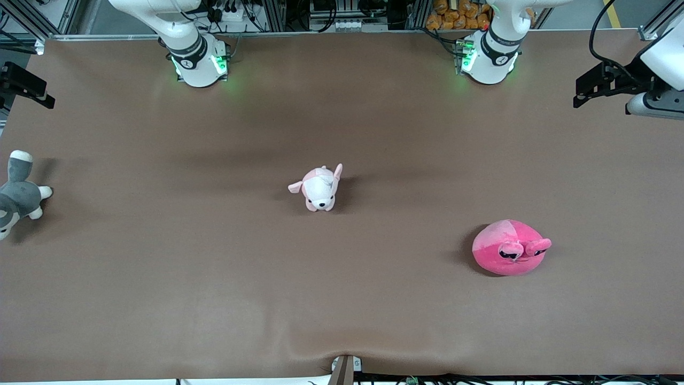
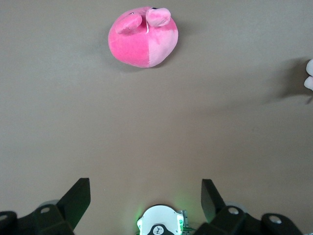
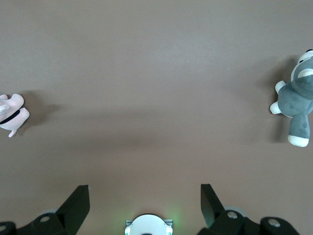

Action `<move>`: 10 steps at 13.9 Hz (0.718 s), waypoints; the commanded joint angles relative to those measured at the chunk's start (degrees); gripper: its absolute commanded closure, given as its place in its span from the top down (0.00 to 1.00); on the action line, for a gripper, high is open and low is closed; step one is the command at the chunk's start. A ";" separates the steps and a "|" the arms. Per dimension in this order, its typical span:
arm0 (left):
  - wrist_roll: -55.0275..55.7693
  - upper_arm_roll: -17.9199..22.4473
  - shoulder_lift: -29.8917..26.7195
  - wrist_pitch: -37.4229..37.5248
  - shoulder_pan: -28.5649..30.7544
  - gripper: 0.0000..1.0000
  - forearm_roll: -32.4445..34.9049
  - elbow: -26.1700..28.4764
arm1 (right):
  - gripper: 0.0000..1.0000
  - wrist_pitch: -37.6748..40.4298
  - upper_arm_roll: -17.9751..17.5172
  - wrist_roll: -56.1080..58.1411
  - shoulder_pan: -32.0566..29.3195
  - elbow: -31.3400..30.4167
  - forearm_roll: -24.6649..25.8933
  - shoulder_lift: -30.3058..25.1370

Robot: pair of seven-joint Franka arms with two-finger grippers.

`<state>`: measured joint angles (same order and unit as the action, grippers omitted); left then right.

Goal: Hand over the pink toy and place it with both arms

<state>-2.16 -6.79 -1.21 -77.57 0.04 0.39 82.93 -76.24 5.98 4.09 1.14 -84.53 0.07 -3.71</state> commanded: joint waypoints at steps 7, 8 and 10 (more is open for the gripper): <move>-1.01 -0.15 -0.29 -0.39 0.22 1.00 0.49 0.74 | 1.00 0.92 -0.09 0.48 -0.43 1.39 -0.95 0.81; -0.31 -0.15 0.24 -0.39 0.31 1.00 0.49 0.57 | 1.00 0.92 -0.09 0.31 -0.26 1.30 -0.95 0.81; 0.40 -0.15 1.55 -0.39 -0.21 1.00 0.84 0.30 | 1.00 0.92 -0.09 0.40 -0.43 1.39 -0.95 0.81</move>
<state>-2.15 -6.78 -0.71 -77.57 0.06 0.39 83.26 -76.18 5.95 4.09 1.15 -84.53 0.07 -3.66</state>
